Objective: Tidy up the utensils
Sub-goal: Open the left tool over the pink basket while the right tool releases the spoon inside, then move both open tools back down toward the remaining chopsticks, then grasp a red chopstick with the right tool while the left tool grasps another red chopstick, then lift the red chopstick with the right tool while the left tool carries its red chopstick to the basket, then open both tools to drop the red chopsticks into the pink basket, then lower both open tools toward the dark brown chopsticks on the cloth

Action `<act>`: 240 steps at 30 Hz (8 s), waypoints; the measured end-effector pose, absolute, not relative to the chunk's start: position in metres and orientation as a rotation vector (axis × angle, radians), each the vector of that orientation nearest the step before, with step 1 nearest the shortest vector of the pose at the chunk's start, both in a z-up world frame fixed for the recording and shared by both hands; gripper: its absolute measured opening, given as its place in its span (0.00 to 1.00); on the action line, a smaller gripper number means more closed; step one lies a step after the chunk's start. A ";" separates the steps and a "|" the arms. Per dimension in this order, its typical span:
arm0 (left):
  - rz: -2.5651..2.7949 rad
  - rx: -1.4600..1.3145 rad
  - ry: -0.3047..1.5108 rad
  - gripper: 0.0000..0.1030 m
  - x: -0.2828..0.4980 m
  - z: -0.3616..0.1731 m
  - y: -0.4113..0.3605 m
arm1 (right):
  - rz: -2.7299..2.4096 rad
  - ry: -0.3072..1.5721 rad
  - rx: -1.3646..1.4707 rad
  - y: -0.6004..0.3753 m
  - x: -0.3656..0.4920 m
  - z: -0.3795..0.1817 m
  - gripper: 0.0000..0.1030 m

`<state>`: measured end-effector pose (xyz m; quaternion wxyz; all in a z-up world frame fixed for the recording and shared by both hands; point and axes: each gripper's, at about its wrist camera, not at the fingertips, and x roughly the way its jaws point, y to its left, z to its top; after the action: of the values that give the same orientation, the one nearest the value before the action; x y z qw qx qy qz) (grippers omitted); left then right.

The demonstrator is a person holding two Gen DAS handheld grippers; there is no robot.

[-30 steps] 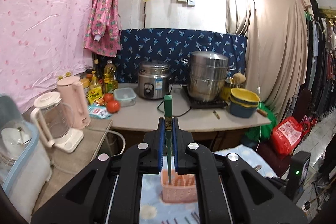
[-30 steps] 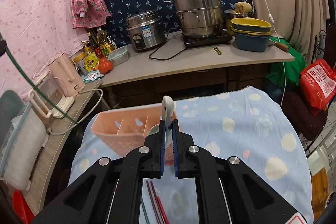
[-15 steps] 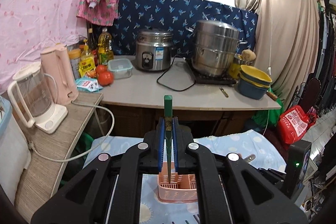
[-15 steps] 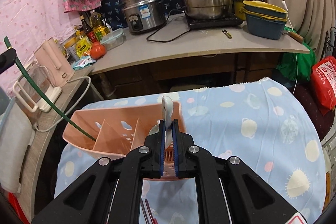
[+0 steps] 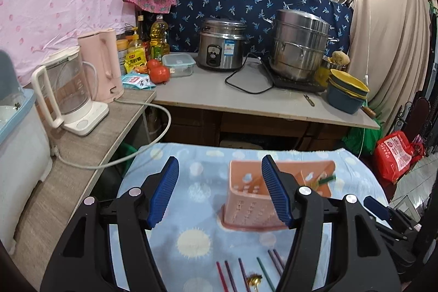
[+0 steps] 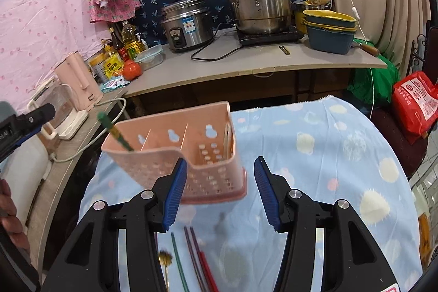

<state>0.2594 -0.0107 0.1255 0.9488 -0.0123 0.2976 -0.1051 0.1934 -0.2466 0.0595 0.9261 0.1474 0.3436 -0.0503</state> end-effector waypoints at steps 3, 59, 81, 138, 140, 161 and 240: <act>-0.221 -0.027 0.623 0.58 0.238 0.117 -0.006 | -0.096 0.719 0.320 -0.247 0.168 0.057 0.49; -0.317 0.023 0.975 0.57 0.035 -0.066 -0.011 | -0.129 0.942 0.288 -0.218 -0.026 -0.074 0.07; -0.275 0.072 0.970 0.35 0.052 -0.078 -0.016 | -0.122 0.939 0.305 -0.220 -0.027 -0.075 0.07; -0.279 -0.030 0.586 0.07 0.088 0.120 0.041 | -0.017 0.603 0.387 -0.259 -0.004 0.097 0.07; -0.278 -0.023 0.576 0.07 0.098 0.127 0.039 | -0.001 0.606 0.401 -0.263 0.007 0.100 0.07; -0.309 -0.014 0.363 0.07 0.209 0.253 -0.005 | -0.033 0.412 0.370 -0.285 0.141 0.210 0.07; -0.304 -0.042 0.939 0.50 0.054 -0.061 -0.014 | -0.112 0.915 0.287 -0.214 -0.016 -0.066 0.47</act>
<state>0.0543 -0.0136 -0.0614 0.8805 -0.0200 0.4505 -0.1461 -0.0165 -0.2139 -0.0655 0.8858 0.1381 0.4397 -0.0540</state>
